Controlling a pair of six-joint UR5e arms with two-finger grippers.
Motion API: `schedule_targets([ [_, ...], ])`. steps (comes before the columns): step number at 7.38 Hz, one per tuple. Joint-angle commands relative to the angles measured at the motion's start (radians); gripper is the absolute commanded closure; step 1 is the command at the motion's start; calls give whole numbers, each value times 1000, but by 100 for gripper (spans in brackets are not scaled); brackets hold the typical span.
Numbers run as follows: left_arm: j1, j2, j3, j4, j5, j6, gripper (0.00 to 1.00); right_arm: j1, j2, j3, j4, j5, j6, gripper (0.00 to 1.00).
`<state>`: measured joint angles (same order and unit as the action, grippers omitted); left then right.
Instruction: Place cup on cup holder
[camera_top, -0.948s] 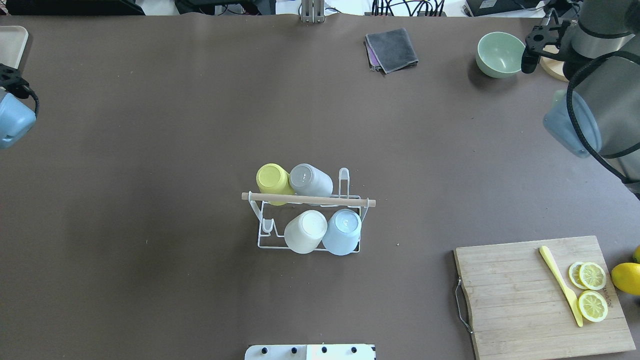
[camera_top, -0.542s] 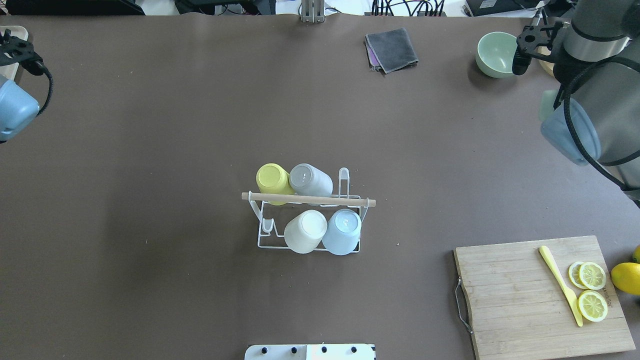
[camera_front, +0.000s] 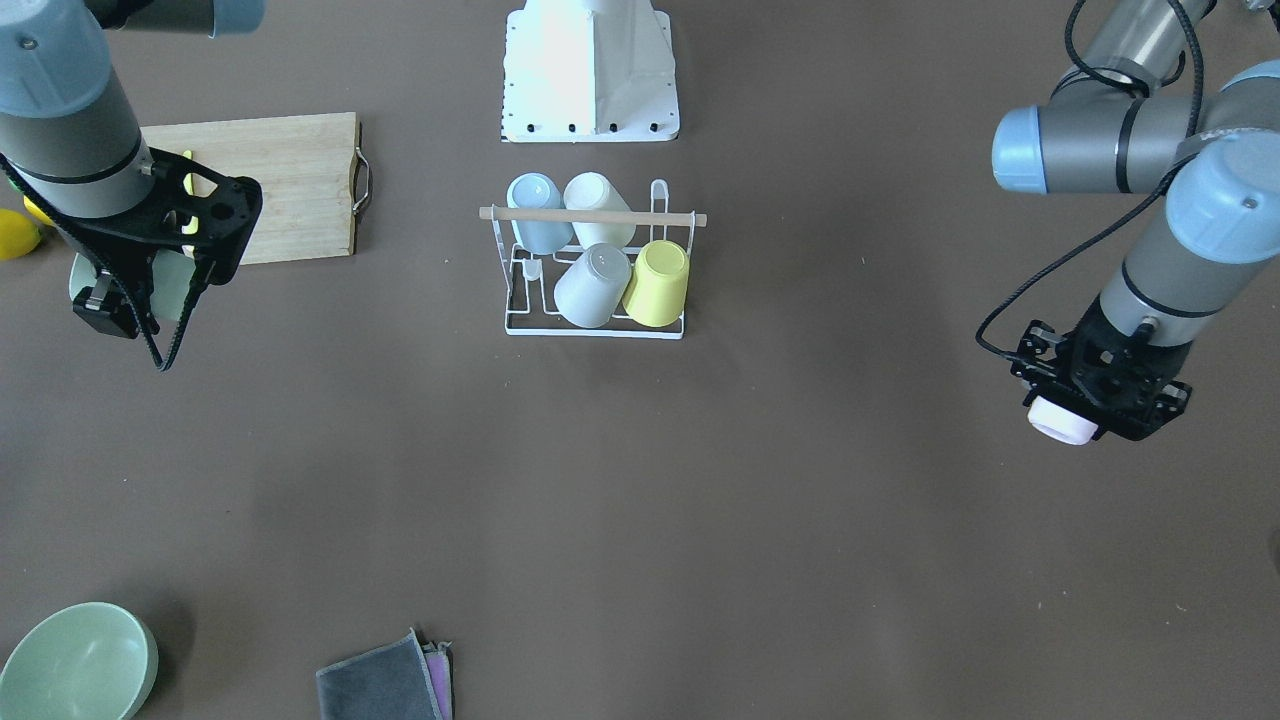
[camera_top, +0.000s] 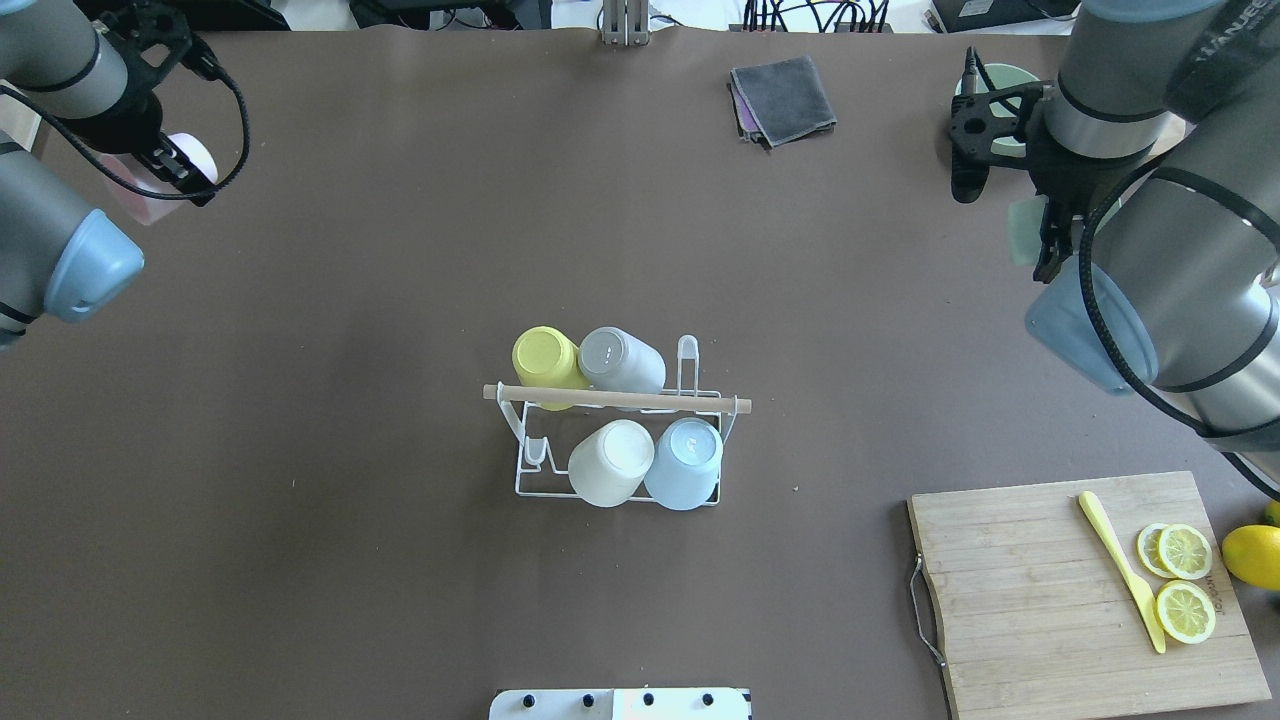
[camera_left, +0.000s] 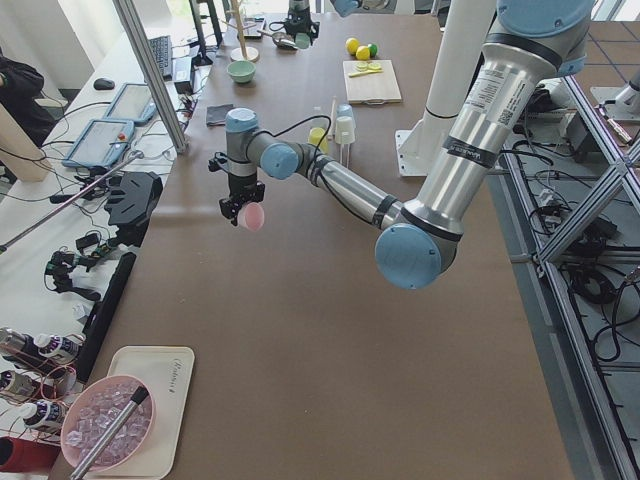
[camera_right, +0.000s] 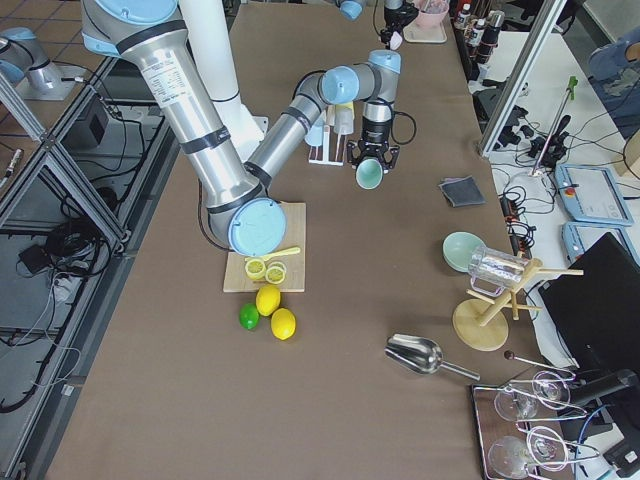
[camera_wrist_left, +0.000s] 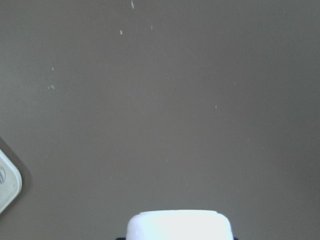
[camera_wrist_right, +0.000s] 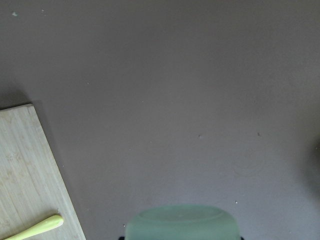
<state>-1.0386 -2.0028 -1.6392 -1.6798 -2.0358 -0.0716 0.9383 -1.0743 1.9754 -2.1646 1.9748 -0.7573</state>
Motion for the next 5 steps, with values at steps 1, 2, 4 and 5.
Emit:
schedule_targets([
  [1, 29, -7, -52, -235, -74, -184, 100, 13, -44, 10, 118, 89, -13, 100],
  [2, 32, -1, -98, -368, -79, -306, 100, 22, -77, 7, 238, 120, -4, 100],
  [4, 70, 39, -104, -670, -58, -563, 100, 24, -87, 2, 374, 208, -2, 100],
  [5, 72, 30, -94, -723, -6, -594, 100, 30, -87, 2, 444, 246, 18, 100],
])
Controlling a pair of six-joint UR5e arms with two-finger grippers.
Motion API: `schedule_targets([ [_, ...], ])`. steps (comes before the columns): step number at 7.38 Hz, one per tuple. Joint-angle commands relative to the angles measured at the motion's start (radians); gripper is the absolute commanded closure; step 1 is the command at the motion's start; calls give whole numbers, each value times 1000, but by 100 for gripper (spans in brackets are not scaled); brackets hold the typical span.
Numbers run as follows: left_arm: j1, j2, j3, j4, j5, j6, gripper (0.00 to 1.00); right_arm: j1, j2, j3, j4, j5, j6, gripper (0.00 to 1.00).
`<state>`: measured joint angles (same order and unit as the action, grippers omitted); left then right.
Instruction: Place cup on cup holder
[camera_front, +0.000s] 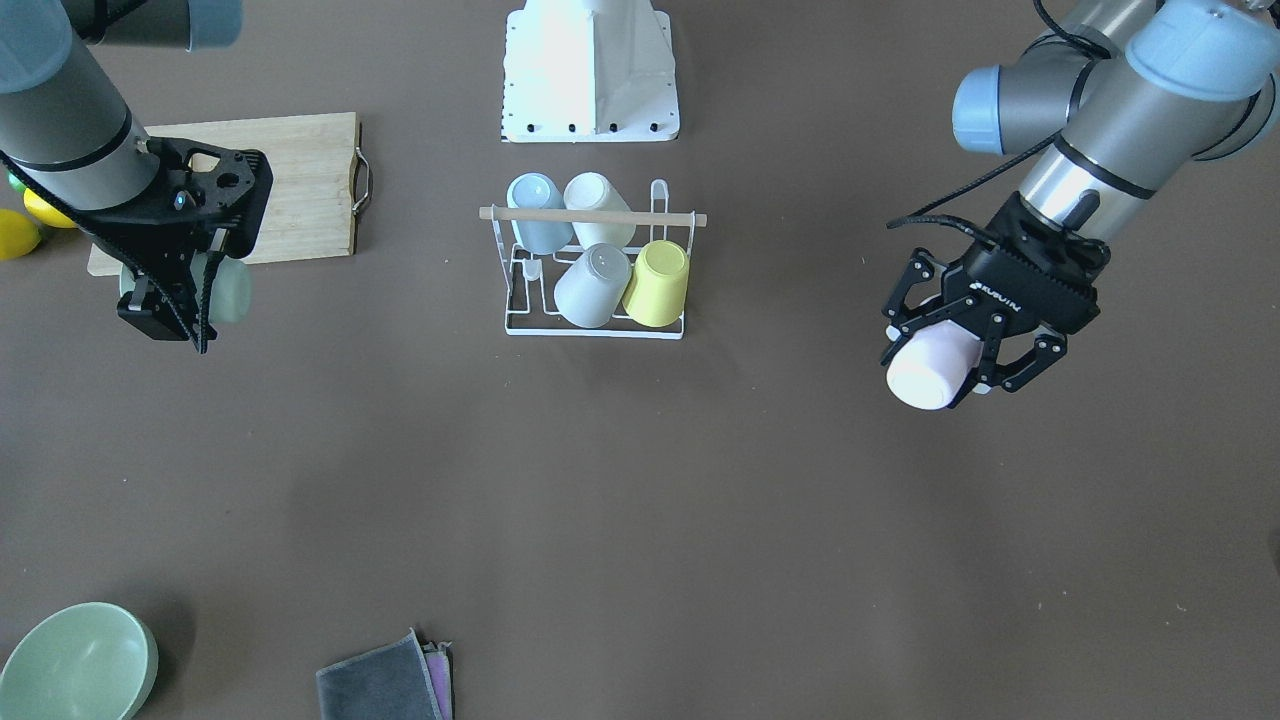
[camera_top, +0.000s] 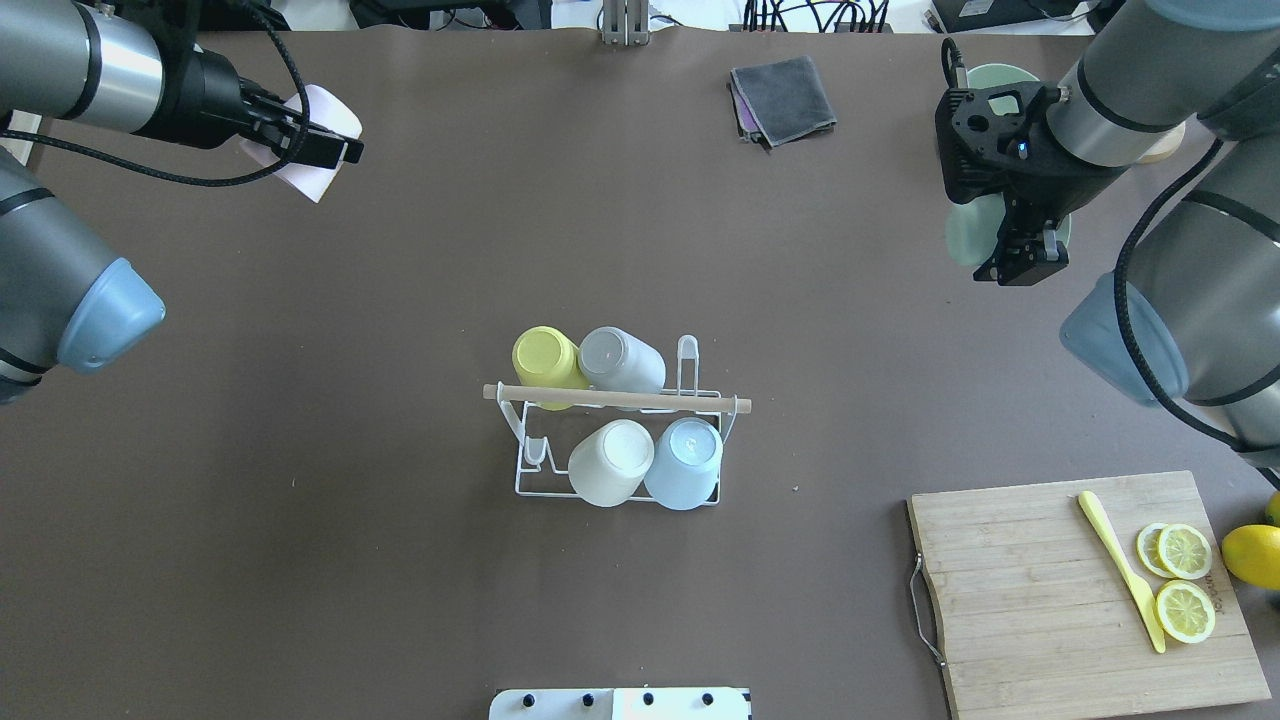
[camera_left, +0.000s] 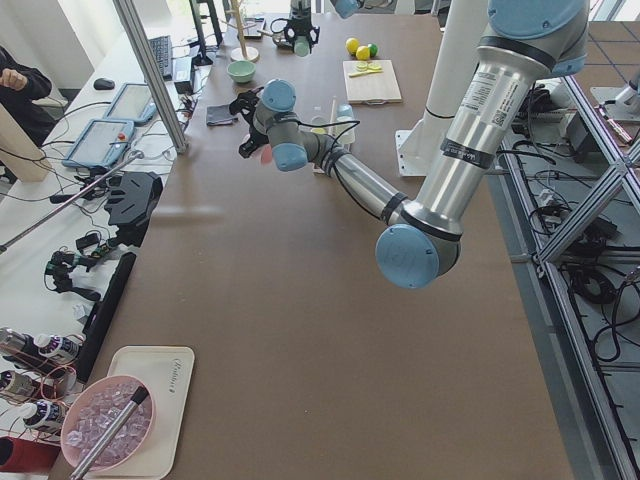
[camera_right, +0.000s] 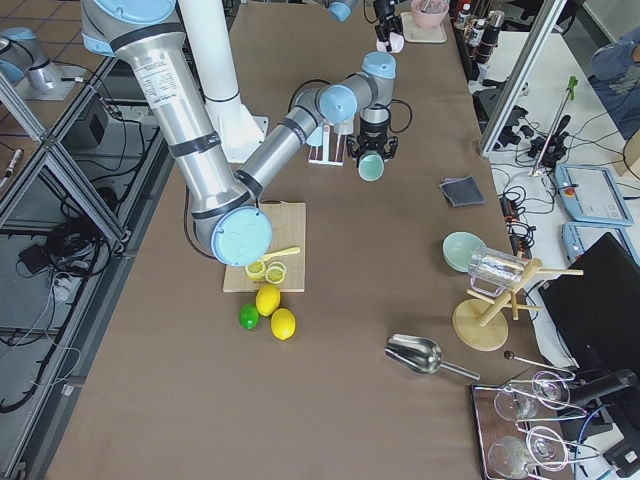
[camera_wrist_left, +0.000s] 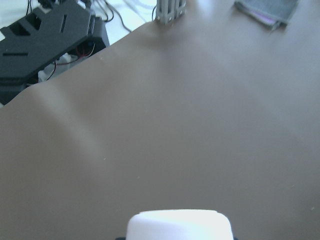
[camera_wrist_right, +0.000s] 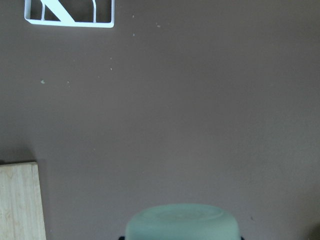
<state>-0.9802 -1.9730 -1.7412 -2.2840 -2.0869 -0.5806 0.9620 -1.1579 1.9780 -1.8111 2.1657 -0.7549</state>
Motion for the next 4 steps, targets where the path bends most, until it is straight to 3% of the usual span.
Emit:
schedule_targets([
  [1, 23, -3, -12, -132, 63, -88, 100, 6, -3, -1, 189, 107, 122, 100],
  [3, 89, 43, -6, -380, 89, -88, 100, 4, -9, -7, 445, 166, 350, 100],
  [4, 125, 58, -20, -458, 150, -108, 100, 1, -8, -25, 584, 166, 476, 100],
])
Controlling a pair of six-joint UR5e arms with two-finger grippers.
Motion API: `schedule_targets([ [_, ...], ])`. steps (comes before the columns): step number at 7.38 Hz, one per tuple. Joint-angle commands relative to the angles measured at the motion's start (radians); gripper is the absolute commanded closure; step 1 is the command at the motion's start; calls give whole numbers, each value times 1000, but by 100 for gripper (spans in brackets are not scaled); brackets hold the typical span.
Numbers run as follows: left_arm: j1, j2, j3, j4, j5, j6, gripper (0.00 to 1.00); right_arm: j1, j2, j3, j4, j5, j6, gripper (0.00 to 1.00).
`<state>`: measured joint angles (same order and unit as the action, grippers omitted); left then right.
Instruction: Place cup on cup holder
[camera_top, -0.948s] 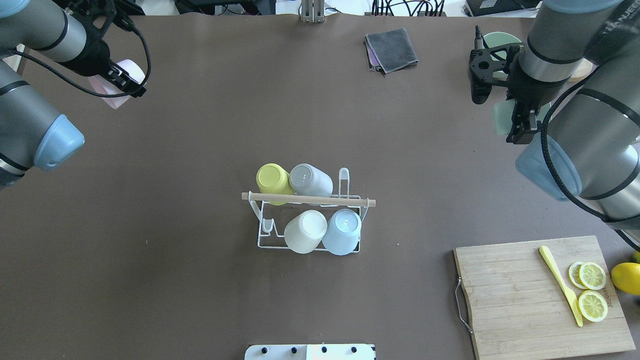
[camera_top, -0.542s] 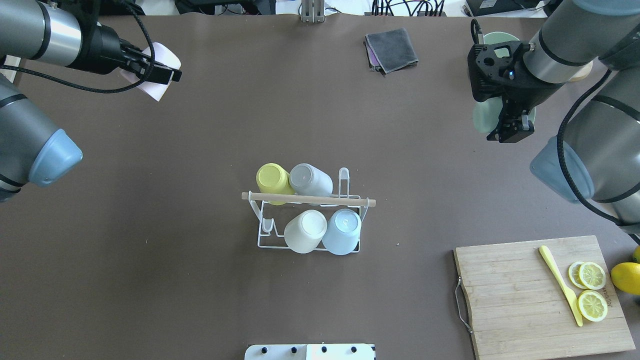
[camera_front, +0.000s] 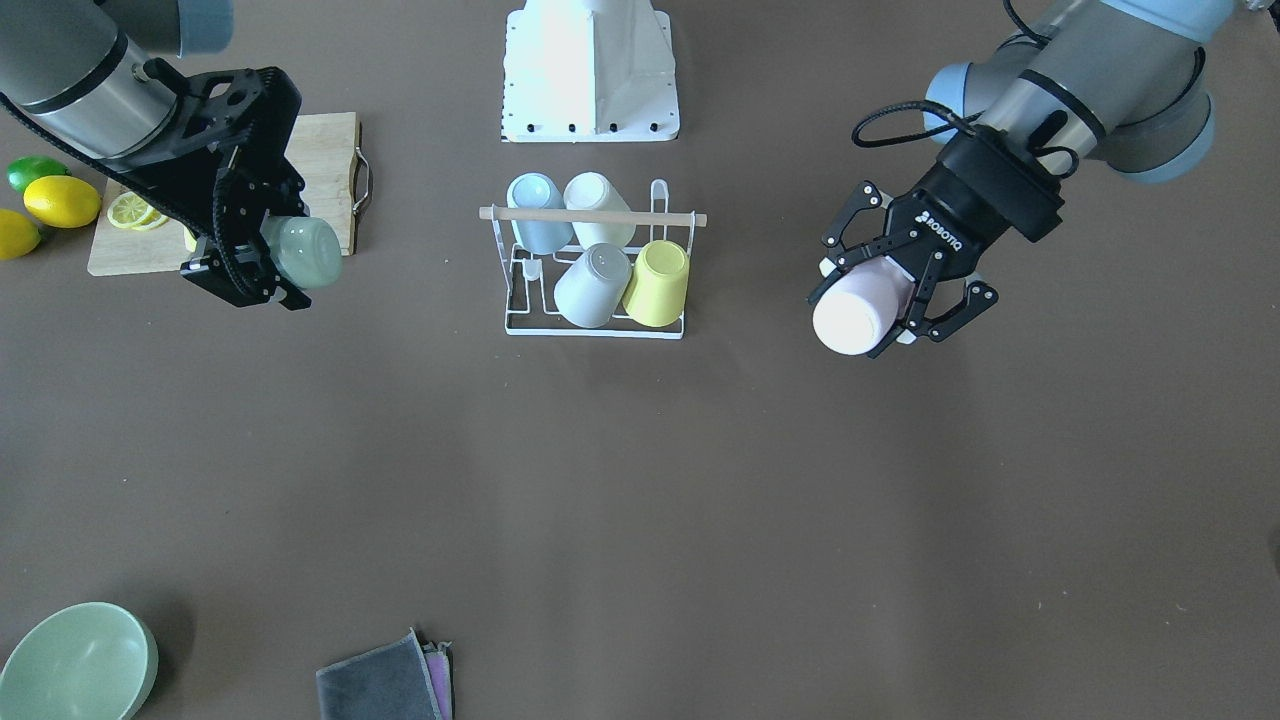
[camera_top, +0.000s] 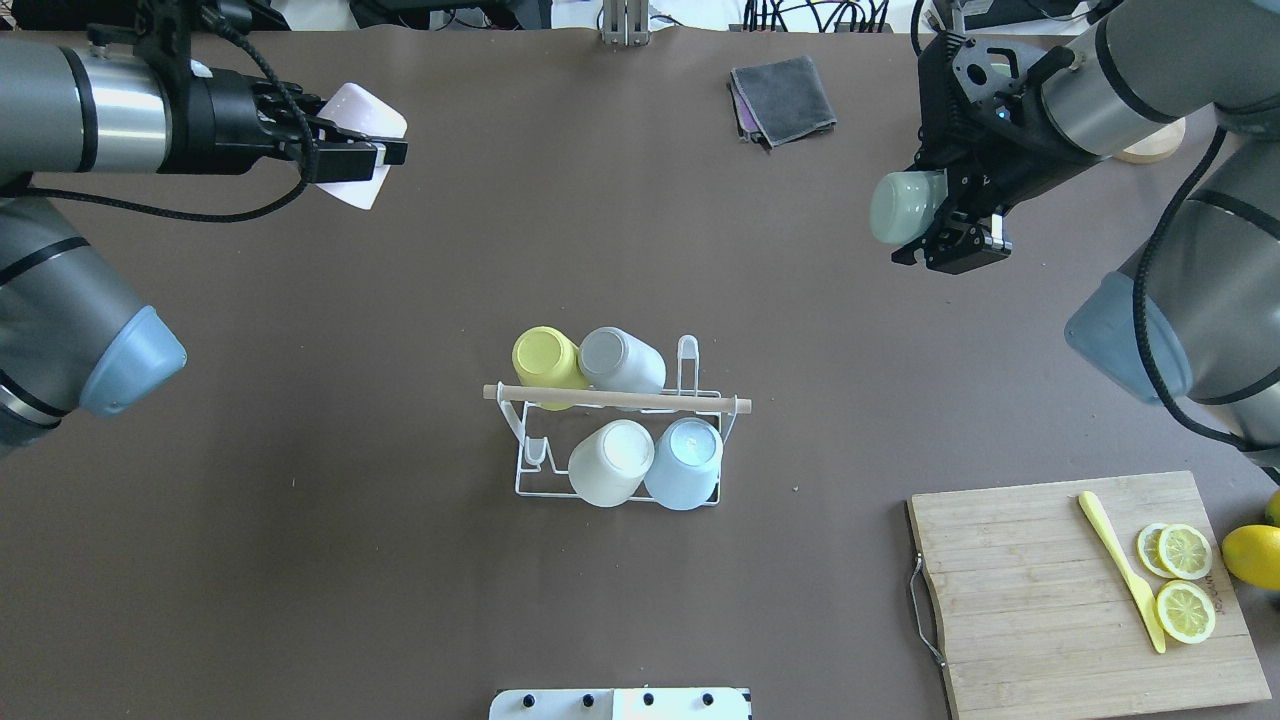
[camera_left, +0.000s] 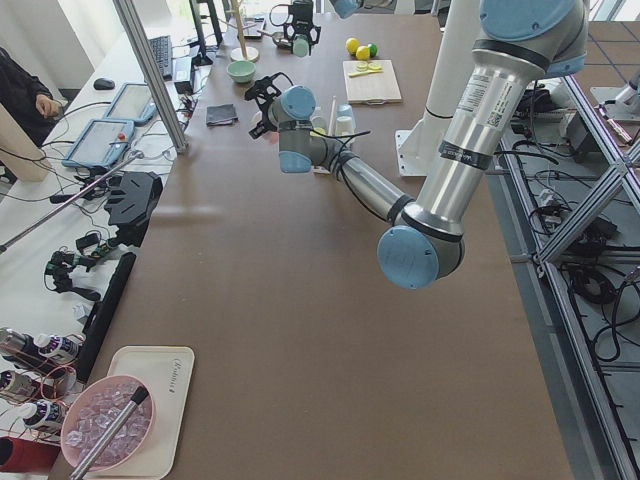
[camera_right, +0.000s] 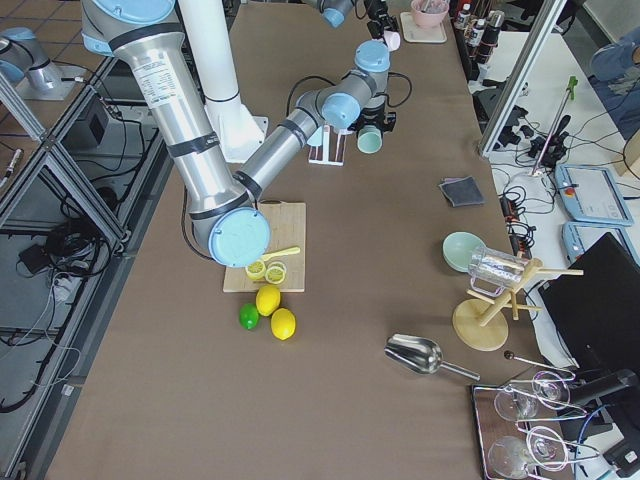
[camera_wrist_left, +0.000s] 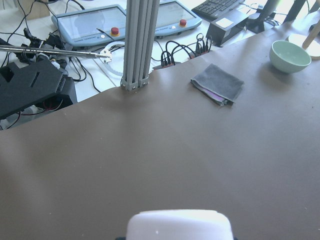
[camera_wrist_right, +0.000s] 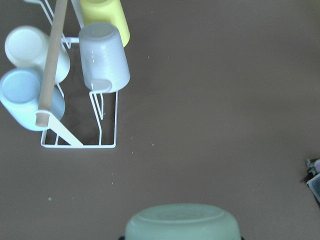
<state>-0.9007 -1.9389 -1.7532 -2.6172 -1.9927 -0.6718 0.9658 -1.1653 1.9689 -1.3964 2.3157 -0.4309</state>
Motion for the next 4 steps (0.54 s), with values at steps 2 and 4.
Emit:
schedule_targets([
  [2, 141, 50, -12, -292, 167, -81, 100, -7, -2, -132, 522, 13, 419, 100],
  [4, 335, 89, -12, -438, 385, -72, 100, -25, -2, -282, 908, -37, 696, 100],
])
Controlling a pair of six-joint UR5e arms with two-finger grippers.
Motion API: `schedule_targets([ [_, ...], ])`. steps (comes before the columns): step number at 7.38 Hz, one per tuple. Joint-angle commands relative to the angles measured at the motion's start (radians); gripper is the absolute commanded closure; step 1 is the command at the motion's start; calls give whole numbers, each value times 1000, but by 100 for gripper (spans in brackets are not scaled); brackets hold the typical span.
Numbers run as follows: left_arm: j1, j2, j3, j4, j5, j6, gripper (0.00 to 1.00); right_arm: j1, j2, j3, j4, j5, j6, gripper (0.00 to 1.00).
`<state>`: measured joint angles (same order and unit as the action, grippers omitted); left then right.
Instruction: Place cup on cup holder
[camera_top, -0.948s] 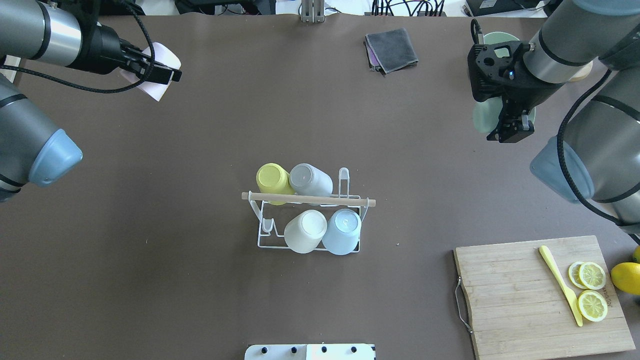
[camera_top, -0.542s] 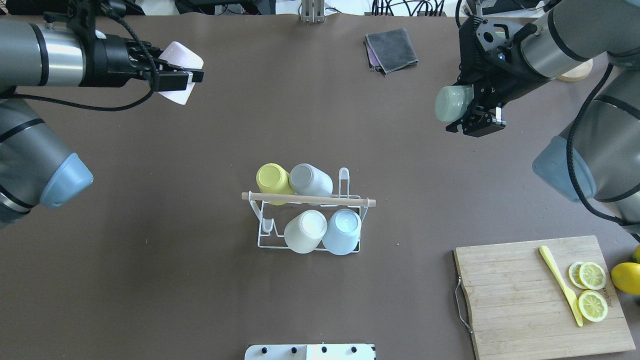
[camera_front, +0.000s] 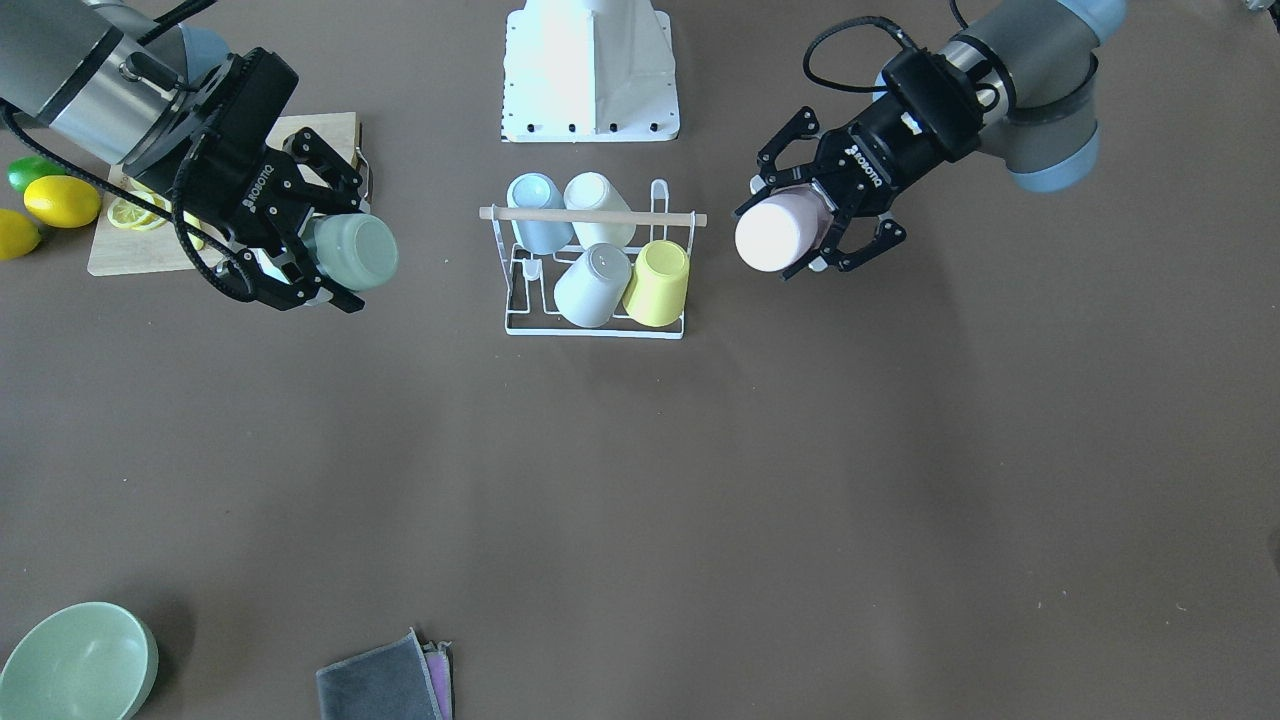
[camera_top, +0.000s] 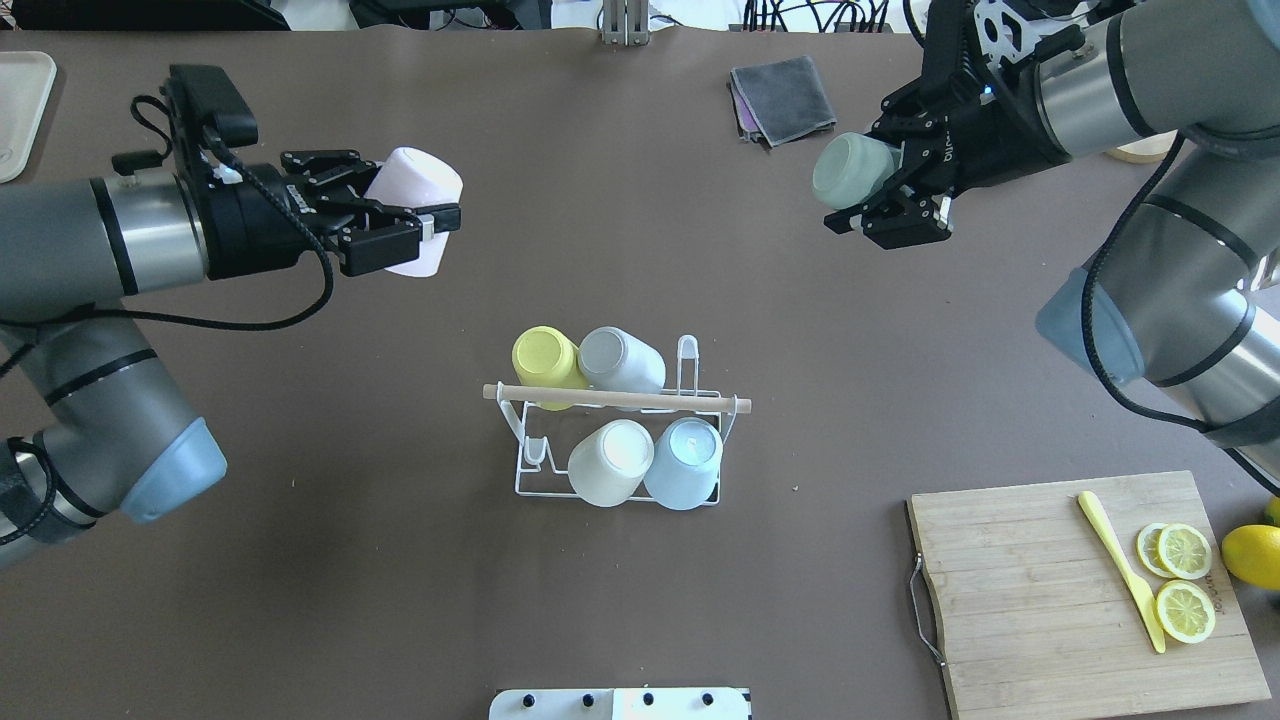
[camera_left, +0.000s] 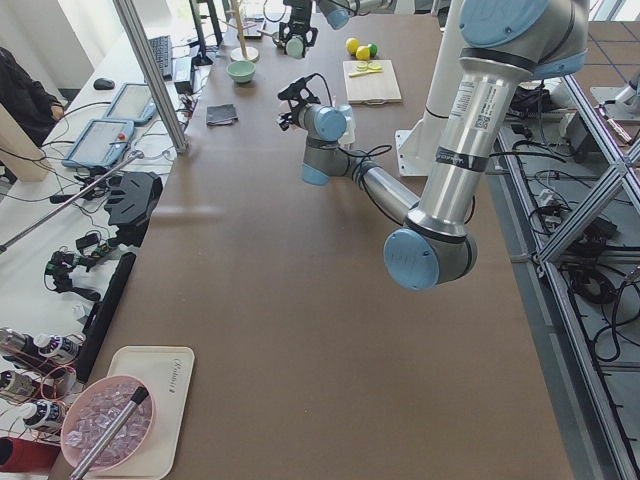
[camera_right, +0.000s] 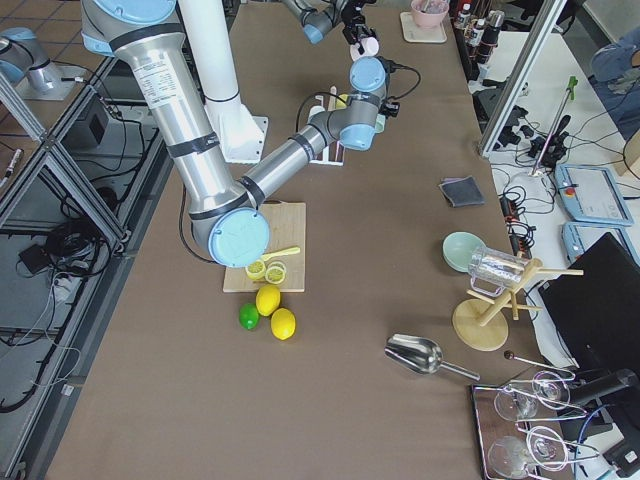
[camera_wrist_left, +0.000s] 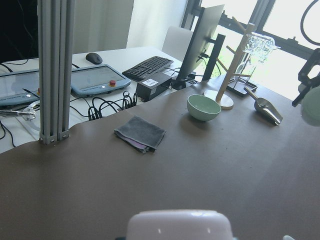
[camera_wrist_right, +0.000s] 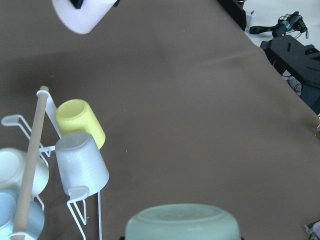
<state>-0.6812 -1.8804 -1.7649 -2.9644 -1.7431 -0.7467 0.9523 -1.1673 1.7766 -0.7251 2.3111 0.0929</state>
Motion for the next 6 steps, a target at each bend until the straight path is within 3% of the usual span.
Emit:
schedule_targets([
  [1, 215, 26, -2, -94, 268, 6, 100, -44, 4, -132, 379, -100, 294, 100],
  [3, 307, 26, -39, -113, 356, 103, 100, -92, -3, -151, 510, -191, 399, 100],
  [6, 396, 21, -38, -142, 474, 316, 100, -122, -9, -170, 582, -291, 399, 100],
])
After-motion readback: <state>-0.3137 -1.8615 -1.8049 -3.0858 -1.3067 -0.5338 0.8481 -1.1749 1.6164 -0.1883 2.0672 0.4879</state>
